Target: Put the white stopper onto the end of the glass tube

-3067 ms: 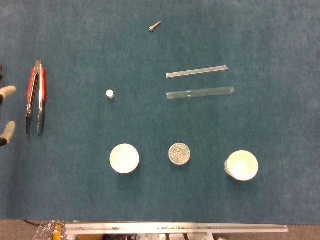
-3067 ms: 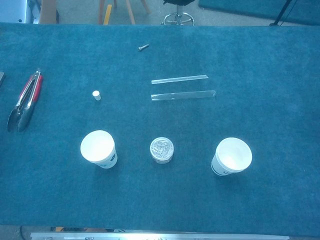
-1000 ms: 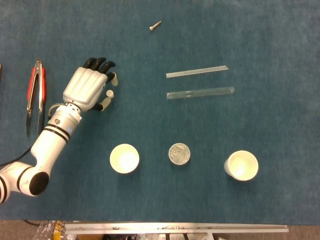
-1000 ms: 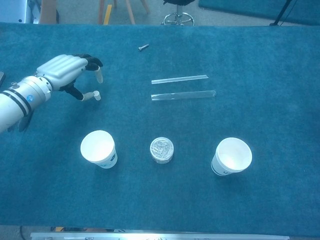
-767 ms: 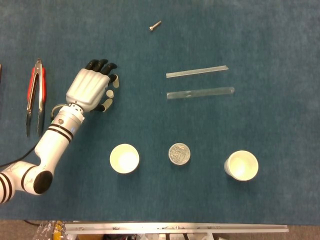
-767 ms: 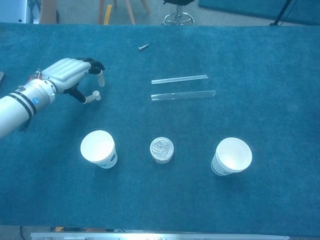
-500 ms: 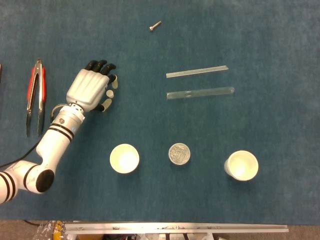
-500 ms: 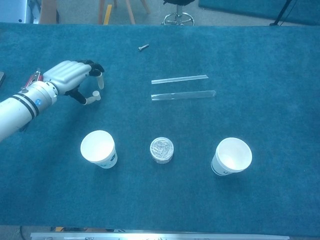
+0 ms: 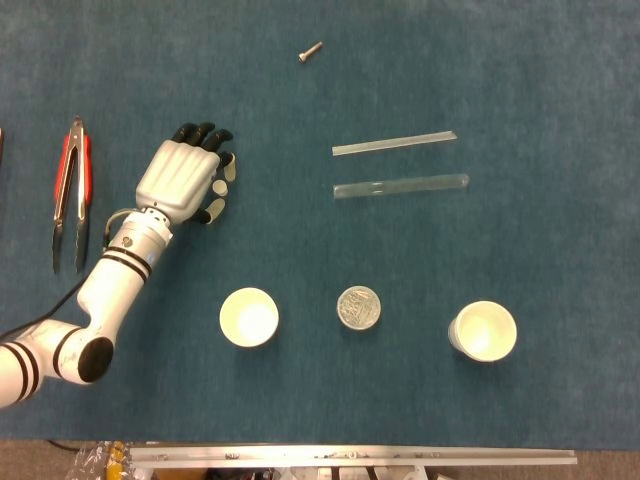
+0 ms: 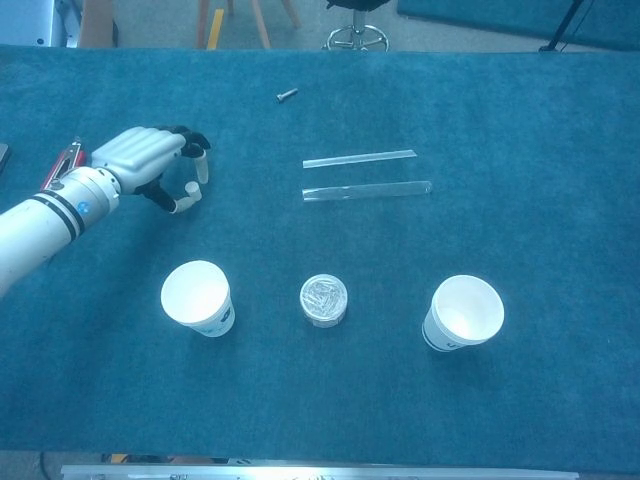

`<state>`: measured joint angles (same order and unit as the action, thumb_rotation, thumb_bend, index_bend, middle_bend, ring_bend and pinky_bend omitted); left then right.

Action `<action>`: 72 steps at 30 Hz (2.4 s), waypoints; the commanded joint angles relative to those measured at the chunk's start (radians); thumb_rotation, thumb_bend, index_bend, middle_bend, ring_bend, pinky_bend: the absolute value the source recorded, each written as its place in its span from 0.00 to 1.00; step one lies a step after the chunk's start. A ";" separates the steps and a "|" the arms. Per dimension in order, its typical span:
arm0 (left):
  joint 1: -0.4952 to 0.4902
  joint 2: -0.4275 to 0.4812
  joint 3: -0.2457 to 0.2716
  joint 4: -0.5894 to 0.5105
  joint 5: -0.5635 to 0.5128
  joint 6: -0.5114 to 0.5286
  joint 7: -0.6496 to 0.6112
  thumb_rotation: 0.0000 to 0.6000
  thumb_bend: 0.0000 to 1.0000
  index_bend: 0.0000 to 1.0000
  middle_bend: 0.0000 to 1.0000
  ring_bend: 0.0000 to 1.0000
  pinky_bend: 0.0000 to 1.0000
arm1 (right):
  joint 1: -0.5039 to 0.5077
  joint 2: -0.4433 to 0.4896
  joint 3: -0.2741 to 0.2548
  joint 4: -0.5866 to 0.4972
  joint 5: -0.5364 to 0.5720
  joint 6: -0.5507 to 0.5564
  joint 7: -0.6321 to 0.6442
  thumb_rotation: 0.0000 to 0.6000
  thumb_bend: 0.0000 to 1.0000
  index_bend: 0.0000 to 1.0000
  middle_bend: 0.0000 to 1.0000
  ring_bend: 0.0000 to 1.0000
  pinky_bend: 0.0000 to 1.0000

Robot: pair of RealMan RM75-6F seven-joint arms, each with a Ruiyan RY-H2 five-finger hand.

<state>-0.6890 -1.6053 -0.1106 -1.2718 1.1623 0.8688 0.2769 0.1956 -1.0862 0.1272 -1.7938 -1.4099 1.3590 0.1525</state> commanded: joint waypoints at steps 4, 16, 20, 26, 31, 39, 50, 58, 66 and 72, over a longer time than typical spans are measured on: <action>-0.004 -0.007 0.000 0.018 0.001 -0.003 -0.005 1.00 0.30 0.42 0.16 0.08 0.06 | -0.001 0.000 0.000 0.002 0.002 0.000 0.003 1.00 0.25 0.25 0.07 0.00 0.14; -0.008 -0.008 0.004 0.028 0.006 -0.008 -0.009 1.00 0.30 0.44 0.17 0.08 0.06 | -0.004 -0.004 0.002 0.005 0.008 0.001 0.002 1.00 0.25 0.25 0.07 0.00 0.14; -0.010 -0.010 0.004 0.033 0.006 -0.009 -0.010 1.00 0.30 0.44 0.17 0.08 0.06 | -0.007 -0.003 0.001 0.005 0.010 0.004 0.001 1.00 0.25 0.25 0.07 0.00 0.14; -0.012 -0.013 0.007 0.041 0.013 -0.005 0.000 1.00 0.31 0.45 0.17 0.08 0.06 | -0.010 -0.001 0.002 0.005 0.011 0.007 0.001 1.00 0.25 0.25 0.07 0.00 0.14; -0.015 -0.016 0.010 0.048 0.017 -0.003 0.010 1.00 0.33 0.47 0.18 0.08 0.06 | -0.011 0.000 0.003 0.003 0.010 0.009 0.001 1.00 0.25 0.25 0.07 0.00 0.14; -0.014 -0.017 0.006 0.045 0.017 -0.009 -0.014 1.00 0.33 0.50 0.20 0.08 0.06 | -0.013 0.002 0.004 -0.001 0.013 0.012 -0.007 1.00 0.25 0.25 0.07 0.00 0.14; 0.020 0.119 -0.031 -0.116 0.000 0.021 -0.104 1.00 0.34 0.51 0.21 0.08 0.06 | 0.041 0.003 0.016 0.007 0.031 -0.068 -0.064 1.00 0.25 0.26 0.07 0.00 0.14; 0.055 0.237 -0.032 -0.267 0.007 0.090 -0.075 1.00 0.34 0.51 0.21 0.08 0.06 | 0.166 -0.006 0.054 -0.022 0.092 -0.233 -0.158 1.00 0.25 0.31 0.10 0.00 0.14; 0.087 0.339 -0.021 -0.409 0.036 0.155 -0.040 1.00 0.34 0.51 0.21 0.08 0.06 | 0.300 -0.088 0.097 -0.019 0.213 -0.358 -0.288 1.00 0.25 0.40 0.11 0.00 0.14; 0.110 0.389 -0.013 -0.480 0.058 0.200 -0.018 1.00 0.34 0.51 0.21 0.08 0.06 | 0.381 -0.175 0.101 0.006 0.304 -0.394 -0.418 1.00 0.19 0.43 0.12 0.00 0.14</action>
<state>-0.5853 -1.2235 -0.1268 -1.7420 1.2141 1.0624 0.2524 0.5434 -1.2235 0.2245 -1.8005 -1.1413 0.9835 -0.2200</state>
